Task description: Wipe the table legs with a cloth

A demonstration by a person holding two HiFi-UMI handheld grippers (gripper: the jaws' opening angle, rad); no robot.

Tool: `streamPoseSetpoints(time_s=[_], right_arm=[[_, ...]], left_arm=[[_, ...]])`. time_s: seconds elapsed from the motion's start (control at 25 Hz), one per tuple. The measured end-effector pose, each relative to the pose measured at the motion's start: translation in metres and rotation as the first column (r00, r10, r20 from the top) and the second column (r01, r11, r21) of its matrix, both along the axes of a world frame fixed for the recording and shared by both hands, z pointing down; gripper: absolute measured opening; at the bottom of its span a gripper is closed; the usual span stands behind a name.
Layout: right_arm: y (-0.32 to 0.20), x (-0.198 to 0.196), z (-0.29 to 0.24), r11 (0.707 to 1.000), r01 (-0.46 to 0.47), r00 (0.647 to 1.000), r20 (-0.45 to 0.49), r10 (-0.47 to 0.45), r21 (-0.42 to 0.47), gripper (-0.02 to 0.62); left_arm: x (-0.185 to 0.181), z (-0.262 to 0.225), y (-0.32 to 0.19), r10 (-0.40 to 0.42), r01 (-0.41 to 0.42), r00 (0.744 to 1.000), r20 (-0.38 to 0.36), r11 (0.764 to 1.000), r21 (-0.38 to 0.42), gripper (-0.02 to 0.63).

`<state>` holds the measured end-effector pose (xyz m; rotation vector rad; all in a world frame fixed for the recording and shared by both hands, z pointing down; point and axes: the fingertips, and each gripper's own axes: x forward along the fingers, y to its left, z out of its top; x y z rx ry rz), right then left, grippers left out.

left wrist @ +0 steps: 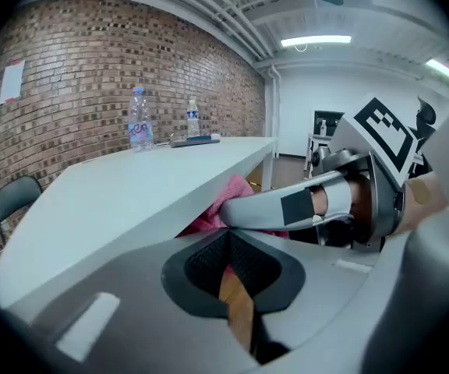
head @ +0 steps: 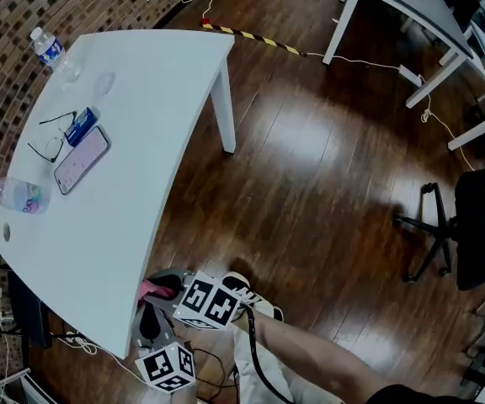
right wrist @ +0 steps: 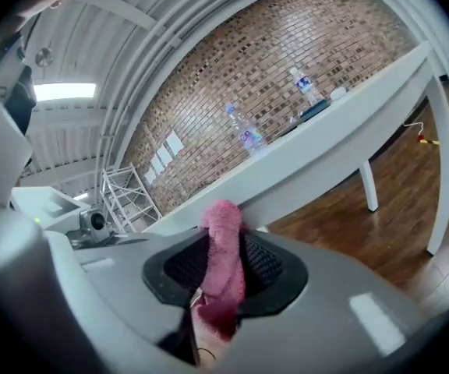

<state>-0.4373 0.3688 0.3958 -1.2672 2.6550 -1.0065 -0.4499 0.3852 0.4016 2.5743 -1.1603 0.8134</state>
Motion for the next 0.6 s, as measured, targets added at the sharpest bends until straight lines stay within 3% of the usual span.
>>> streamPoseSetpoints(time_s=[0.24, 0.4, 0.6], right_arm=[[-0.034, 0.088, 0.006, 1.0, -0.026, 0.999, -0.044, 0.025, -0.006, 0.089], [-0.062, 0.157, 0.006, 1.0, -0.025, 0.996, -0.086, 0.027, 0.016, 0.089], [-0.089, 0.246, 0.008, 0.997, -0.07, 0.989, -0.13, 0.073, 0.023, 0.089]], left_arm=[[0.089, 0.005, -0.03, 0.022, -0.022, 0.999, -0.031, 1.0, 0.017, -0.006], [0.158, 0.007, -0.06, -0.012, 0.015, 0.997, -0.078, 0.999, 0.042, -0.006], [0.248, 0.009, -0.083, -0.047, 0.048, 0.991, -0.126, 0.999, 0.001, -0.006]])
